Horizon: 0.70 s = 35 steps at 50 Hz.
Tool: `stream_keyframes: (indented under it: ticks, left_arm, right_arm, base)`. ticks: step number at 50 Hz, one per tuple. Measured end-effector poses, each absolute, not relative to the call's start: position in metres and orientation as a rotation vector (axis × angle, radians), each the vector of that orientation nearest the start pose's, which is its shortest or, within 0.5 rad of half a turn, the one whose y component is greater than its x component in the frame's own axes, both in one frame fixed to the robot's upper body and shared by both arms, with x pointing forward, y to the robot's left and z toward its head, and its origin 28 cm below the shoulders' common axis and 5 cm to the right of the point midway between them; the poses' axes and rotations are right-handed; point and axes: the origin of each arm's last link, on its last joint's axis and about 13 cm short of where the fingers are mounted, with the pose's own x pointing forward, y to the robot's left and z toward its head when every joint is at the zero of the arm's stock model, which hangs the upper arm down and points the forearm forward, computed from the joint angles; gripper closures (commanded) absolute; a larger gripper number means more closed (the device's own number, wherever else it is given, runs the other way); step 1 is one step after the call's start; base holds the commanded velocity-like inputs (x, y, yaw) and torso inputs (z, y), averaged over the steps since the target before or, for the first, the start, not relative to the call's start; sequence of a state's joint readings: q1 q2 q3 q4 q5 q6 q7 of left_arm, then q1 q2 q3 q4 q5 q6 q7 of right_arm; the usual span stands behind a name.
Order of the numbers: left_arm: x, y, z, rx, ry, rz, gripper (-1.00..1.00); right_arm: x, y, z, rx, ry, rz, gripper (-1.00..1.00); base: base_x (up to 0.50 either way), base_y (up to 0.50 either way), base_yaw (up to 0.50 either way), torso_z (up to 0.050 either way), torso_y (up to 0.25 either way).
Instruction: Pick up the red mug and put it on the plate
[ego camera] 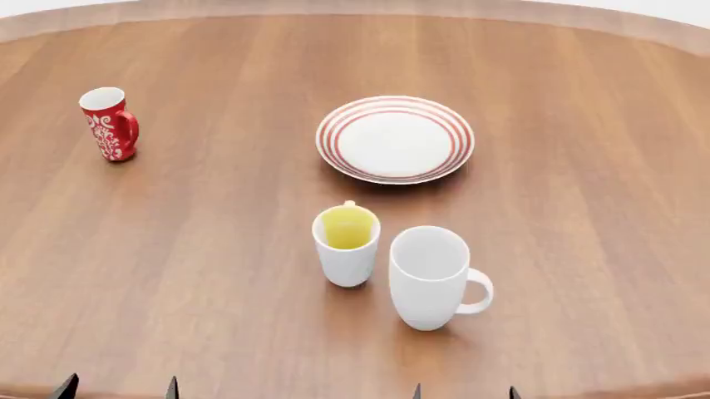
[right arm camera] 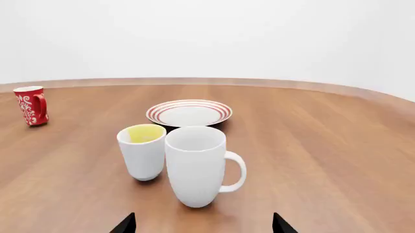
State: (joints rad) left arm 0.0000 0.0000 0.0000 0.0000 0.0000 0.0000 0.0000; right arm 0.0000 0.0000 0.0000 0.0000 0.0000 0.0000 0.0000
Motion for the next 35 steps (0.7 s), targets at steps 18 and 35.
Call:
stream_keyframes:
  ticks: [18, 35]
  left_arm:
    - [0.207, 0.197, 0.014, 0.043, -0.007, -0.045, -1.0]
    - [0.212, 0.202, 0.007, 0.018, 0.053, -0.014, -1.0]
  right_arm:
    - [0.201, -0.091, 0.001, -0.069, 0.025, 0.005, -1.0]
    - [0.209, -0.093, 0.01, -0.027, 0.028, 0.016, -1.0]
  base:
    - [0.0, 0.0, 0.0, 0.0, 0.0]
    - [0.0, 0.0, 0.0, 0.0, 0.0]
